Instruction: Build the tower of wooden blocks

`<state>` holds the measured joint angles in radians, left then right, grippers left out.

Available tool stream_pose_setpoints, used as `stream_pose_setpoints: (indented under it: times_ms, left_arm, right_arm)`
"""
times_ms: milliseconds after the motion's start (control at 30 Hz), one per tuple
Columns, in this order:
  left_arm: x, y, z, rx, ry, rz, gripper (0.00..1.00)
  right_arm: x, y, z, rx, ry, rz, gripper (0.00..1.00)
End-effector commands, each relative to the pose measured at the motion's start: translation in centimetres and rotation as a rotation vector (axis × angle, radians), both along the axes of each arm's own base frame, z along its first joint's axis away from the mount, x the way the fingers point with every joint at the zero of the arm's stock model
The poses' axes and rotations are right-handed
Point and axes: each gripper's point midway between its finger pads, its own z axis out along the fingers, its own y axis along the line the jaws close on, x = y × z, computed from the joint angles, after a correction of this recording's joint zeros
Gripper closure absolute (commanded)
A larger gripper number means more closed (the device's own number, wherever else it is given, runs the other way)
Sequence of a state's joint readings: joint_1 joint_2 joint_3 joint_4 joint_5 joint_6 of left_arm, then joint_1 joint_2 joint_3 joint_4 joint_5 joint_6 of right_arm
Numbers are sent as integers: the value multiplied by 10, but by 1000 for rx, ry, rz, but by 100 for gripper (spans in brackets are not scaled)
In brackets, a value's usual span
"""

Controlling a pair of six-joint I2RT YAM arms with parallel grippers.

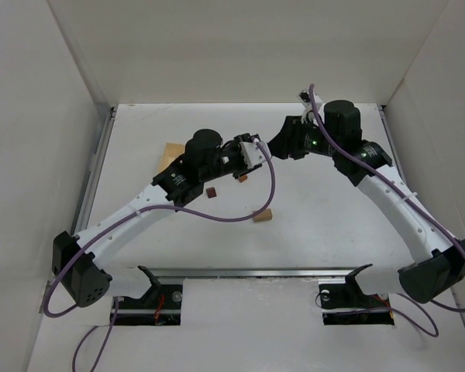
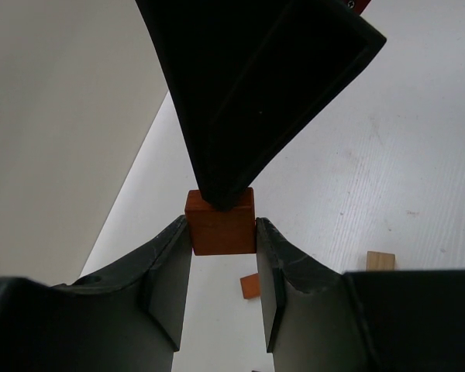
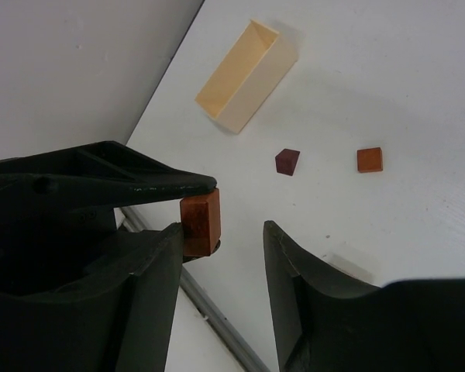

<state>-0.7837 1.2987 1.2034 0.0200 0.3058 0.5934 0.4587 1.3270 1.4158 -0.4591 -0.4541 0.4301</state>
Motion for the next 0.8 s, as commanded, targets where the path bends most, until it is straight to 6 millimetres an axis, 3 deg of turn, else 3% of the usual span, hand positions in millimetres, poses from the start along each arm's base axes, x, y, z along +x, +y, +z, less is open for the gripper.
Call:
stream_pose_setpoints:
  times_ms: [0,200,300,400,600,767]
  left_arm:
    - [0,-5,17,-49,-42,-10,100]
    - [1,-6,21,-62,-55,-10,100]
    - [-1,-7,17,-57,-48,-19,100]
    - [-1,-6,8,-44,-35,-19,100]
    - [-1,-4,9,-49,-42,-10,100]
    - [4,0,9,-45,-47,25,99]
  right_arm:
    - [-12,8,18,38,-73,54,49]
    - [-11,18,3,26,-28,70,53]
    - [-11,23,6,31,-38,81,58]
    - [-10,27,13,41,-56,90,72]
    - [-11,38,5,38,-26,118,99]
    - [-10,37,8,36,-33,88,100]
